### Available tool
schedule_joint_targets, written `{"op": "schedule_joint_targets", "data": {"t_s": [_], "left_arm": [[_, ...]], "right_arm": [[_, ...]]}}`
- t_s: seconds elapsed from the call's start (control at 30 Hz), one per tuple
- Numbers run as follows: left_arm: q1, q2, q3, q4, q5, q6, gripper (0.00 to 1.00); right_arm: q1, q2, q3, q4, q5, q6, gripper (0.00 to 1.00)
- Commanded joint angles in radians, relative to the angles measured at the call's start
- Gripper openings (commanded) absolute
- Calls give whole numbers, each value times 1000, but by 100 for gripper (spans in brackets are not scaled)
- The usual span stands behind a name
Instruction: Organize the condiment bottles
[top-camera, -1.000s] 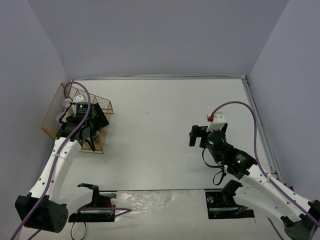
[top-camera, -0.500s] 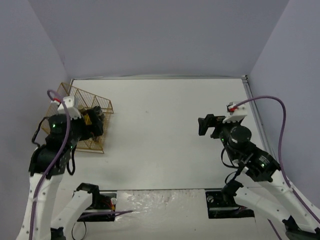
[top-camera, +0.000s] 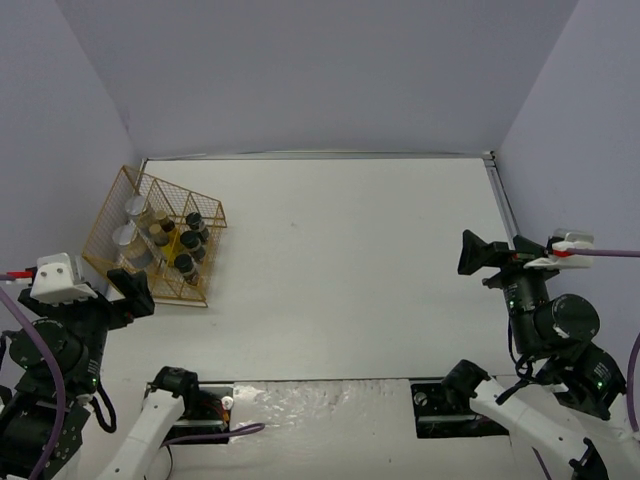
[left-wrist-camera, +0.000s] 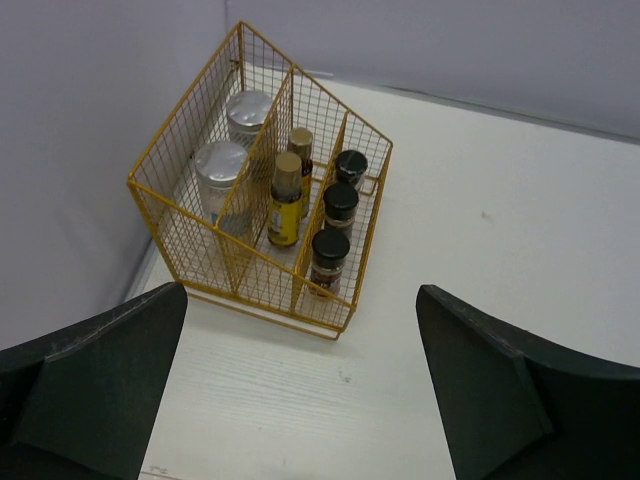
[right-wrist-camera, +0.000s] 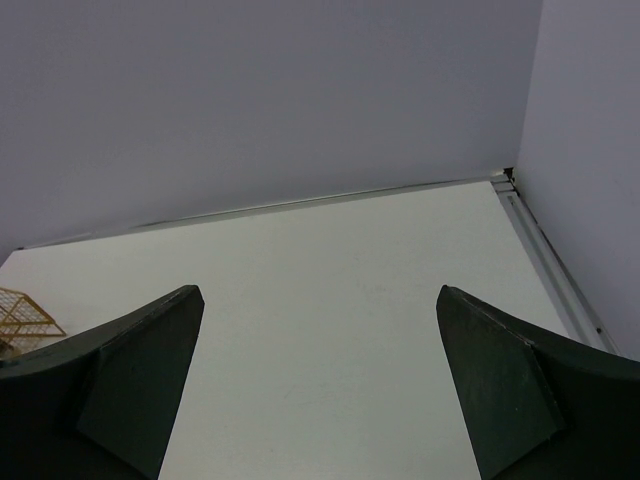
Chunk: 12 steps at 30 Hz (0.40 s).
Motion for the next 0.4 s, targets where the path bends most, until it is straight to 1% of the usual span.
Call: {"op": "schedule_joint_targets", "data": {"t_s": [0.0,0.03,0.17,0.37], "left_arm": [[-55,-49,-53,-7,-108,-17,97],[-74,-80,-85,6,-120,-28,97],[-91,-148,-105,20,-142,-43,97],[-108,-135,-97,-22,-165,-44,97]], "right_arm": [[-4,-18,-6,38,71,-53,100],[-4,-28,-12,39,73,-51,100],[-3,-39,-27,38,63,-45,100],[-2,-25,-26,38,55,-44,100]]}}
